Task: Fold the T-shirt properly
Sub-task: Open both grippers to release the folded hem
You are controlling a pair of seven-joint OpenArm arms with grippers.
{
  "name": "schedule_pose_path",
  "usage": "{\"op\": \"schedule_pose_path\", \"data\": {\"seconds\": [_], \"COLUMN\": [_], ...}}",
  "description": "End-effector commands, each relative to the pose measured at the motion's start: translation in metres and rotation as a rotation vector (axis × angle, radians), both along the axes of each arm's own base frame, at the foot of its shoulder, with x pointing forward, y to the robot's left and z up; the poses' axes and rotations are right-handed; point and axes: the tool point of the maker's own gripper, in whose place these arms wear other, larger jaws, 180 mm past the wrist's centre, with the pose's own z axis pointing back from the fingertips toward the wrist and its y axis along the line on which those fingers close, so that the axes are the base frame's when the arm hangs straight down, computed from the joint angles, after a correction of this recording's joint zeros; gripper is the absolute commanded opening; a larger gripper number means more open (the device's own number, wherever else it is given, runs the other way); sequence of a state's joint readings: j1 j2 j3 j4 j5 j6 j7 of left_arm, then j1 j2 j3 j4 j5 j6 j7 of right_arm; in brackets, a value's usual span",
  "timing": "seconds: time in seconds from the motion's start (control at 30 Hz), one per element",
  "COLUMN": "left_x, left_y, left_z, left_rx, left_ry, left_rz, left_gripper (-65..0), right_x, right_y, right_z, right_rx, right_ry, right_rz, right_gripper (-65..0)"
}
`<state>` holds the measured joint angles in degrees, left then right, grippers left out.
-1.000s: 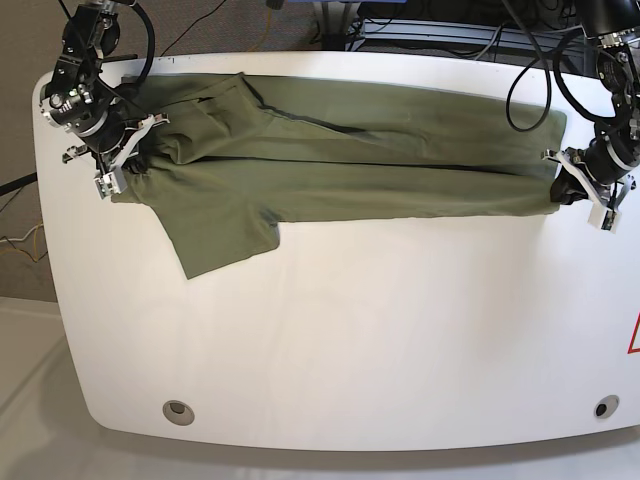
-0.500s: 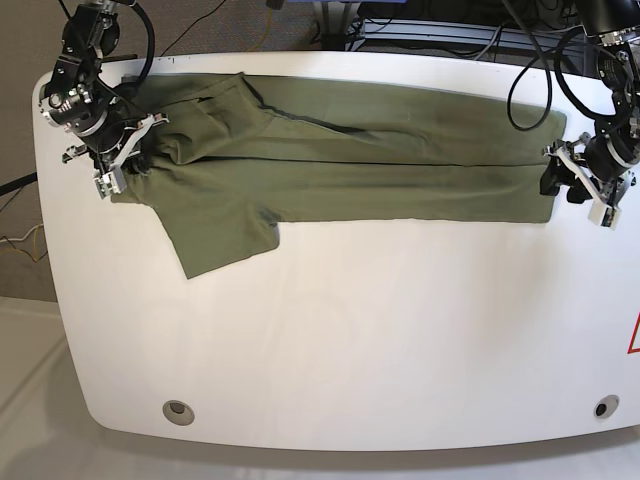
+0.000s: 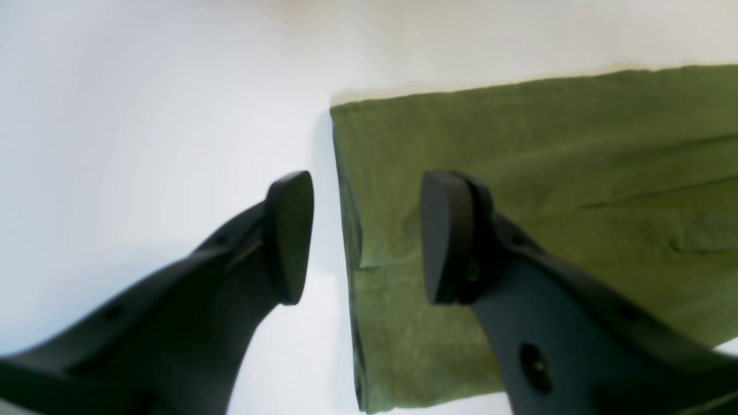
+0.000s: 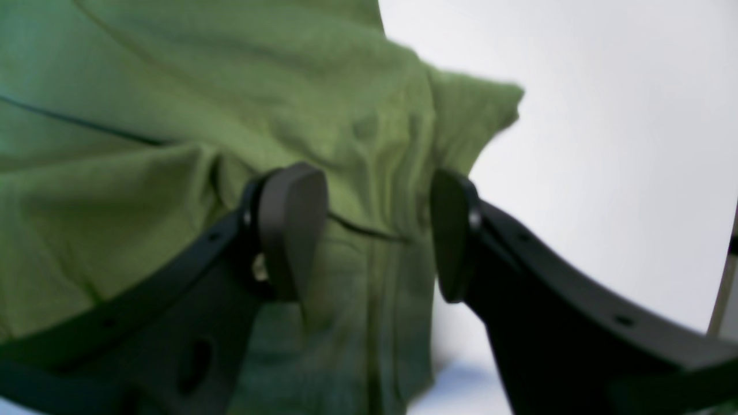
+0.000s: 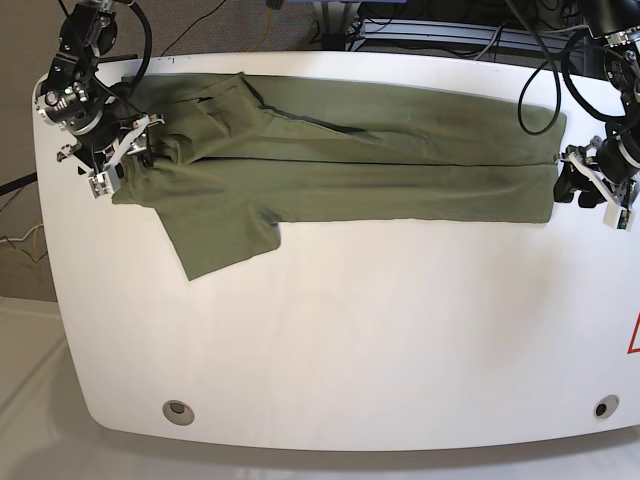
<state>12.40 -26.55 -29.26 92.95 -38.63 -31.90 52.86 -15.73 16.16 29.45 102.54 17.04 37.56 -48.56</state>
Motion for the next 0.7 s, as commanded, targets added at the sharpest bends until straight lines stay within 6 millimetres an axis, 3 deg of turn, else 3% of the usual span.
{"op": "schedule_pose_path", "data": {"seconds": [0.0, 0.67], "left_x": [0.011, 0.010], "left_y": [0.000, -0.006], "left_z": [0.016, 0.017], "left_rx": [-0.005, -0.021], "left_ry": [-0.073, -0.100], "left_rz": [-0.003, -0.005], "left_gripper": [-34.1, -32.4], "right_x": [0.014, 0.034], "right_y": [-0.003, -0.006], "right_z": [0.021, 0.041], "right_rx": [-0.009, 0.010], "right_ry": [-0.080, -0.210], "right_rz": [0.013, -0.009], "right_gripper": [-36.1, -42.0]}}
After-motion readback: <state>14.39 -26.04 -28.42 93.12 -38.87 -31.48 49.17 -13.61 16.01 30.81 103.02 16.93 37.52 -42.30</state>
